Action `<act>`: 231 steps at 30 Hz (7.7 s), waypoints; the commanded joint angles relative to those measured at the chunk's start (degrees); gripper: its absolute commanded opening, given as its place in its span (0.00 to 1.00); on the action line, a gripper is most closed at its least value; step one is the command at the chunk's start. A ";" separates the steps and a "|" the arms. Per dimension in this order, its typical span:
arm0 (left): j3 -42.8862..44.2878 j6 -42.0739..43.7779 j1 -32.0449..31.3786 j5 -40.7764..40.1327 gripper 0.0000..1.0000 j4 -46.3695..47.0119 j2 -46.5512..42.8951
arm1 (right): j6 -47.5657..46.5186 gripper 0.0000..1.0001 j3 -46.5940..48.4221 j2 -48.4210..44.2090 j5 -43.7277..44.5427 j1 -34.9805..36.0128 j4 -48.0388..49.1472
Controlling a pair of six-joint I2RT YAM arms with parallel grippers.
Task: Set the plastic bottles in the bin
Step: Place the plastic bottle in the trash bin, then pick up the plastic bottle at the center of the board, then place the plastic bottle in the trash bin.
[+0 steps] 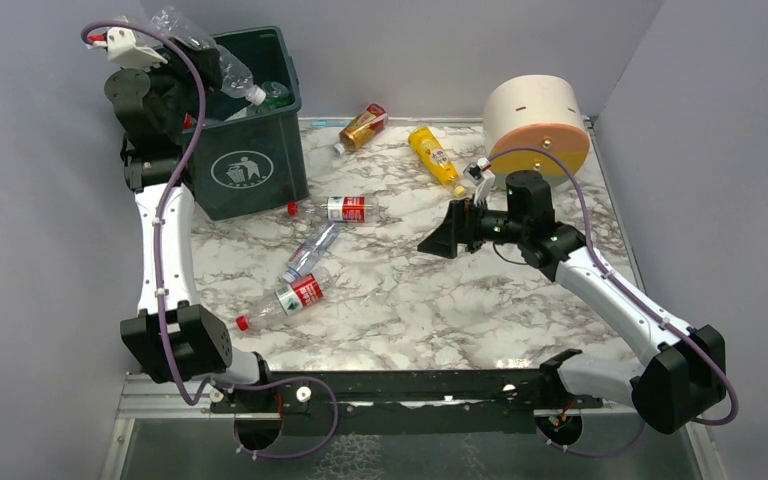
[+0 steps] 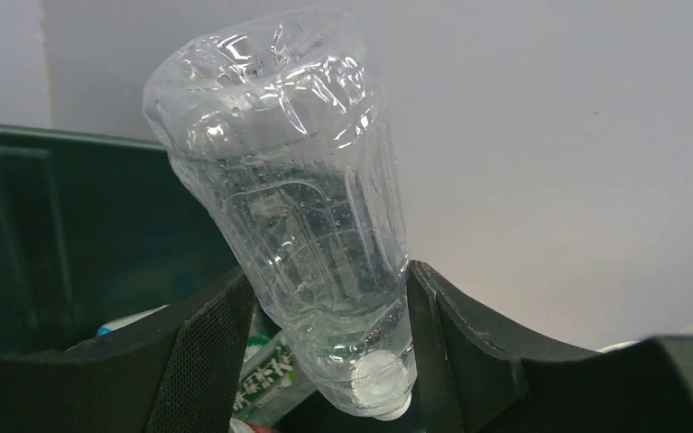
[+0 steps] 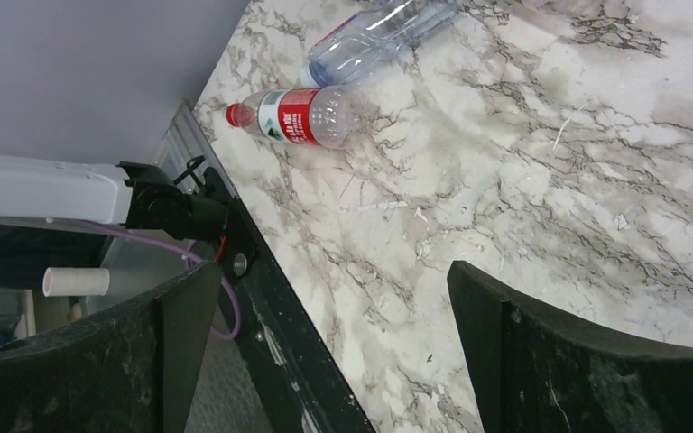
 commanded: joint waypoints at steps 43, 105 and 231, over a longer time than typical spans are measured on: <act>-3.67 -13.97 5.24 25.01 0.99 -10.43 -10.07 | -15.18 0.94 13.19 24.68 44.94 0.02 1.23; -29.33 -12.13 -18.41 17.16 0.99 -10.97 -17.36 | -17.09 0.31 18.39 40.63 33.08 -6.63 8.19; -0.44 -10.09 6.57 7.88 0.80 3.30 8.90 | -1.32 0.91 -3.57 1.74 6.64 5.14 3.69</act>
